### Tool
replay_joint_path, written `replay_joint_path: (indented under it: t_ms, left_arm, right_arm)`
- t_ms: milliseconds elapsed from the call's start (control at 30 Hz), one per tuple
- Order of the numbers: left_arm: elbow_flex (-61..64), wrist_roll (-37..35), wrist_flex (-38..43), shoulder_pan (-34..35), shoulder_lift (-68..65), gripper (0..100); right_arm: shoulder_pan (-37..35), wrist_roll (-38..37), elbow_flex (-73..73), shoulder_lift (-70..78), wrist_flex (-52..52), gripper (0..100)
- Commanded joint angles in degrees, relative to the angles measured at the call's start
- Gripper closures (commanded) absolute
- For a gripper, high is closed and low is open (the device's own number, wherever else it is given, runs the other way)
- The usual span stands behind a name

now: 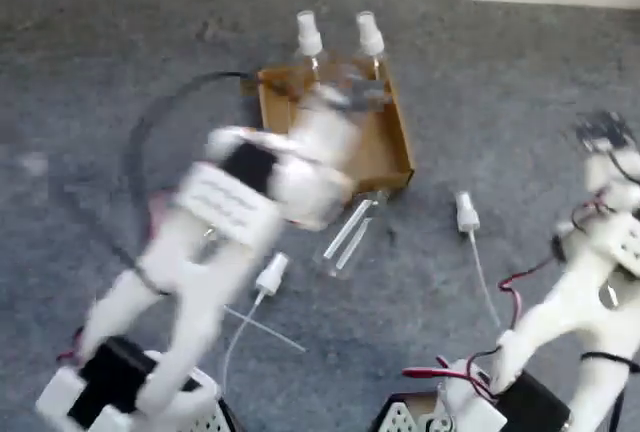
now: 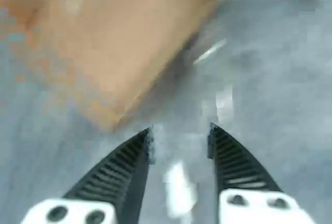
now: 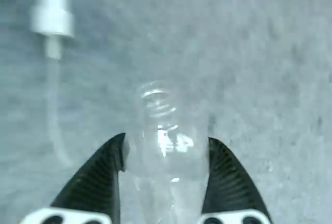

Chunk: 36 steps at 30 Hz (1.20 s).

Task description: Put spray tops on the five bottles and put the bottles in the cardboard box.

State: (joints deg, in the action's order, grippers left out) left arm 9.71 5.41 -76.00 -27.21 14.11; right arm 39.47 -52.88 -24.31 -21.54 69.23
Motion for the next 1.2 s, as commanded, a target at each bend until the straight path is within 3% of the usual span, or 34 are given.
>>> replay_joint_path:
  t_ms: [0, 167, 400, 533, 800, 867, 1067, 1167]
  left_arm:
    - [-13.4, -6.9, 7.3, -10.2, -13.3, 86]
    - [-33.3, -10.2, 8.2, -13.8, -34.0, 85]
    - [-59.5, -19.2, 8.2, -14.1, -57.5, 80]
    - [-70.3, -23.8, 8.1, -15.3, -67.6, 73]
    - [-78.5, -24.0, 8.1, -15.5, -79.6, 73]
    - [-78.8, -24.0, 7.4, -14.9, -81.3, 77]
    - [-78.8, -22.5, 3.3, -15.2, -81.5, 99]
    - [-80.2, -17.8, -0.5, -15.3, -81.5, 99]
  right_arm:
    - [5.7, -2.2, -6.3, -2.2, -10.2, 98.0]
    - [9.2, -2.2, -13.9, -2.1, -22.1, 98.0]
    - [13.9, -2.2, -17.9, 5.4, -23.3, 98.0]
    - [13.8, -1.8, -17.9, 10.6, -23.6, 98.0]
    - [13.8, -1.7, -18.9, 16.3, -33.4, 98.0]
    - [13.8, -1.7, -18.9, 17.5, -33.4, 98.0]
    - [12.9, -1.7, -18.8, 18.2, -33.4, 98.0]
    - [12.9, -1.7, -18.7, 18.2, -33.3, 98.0]
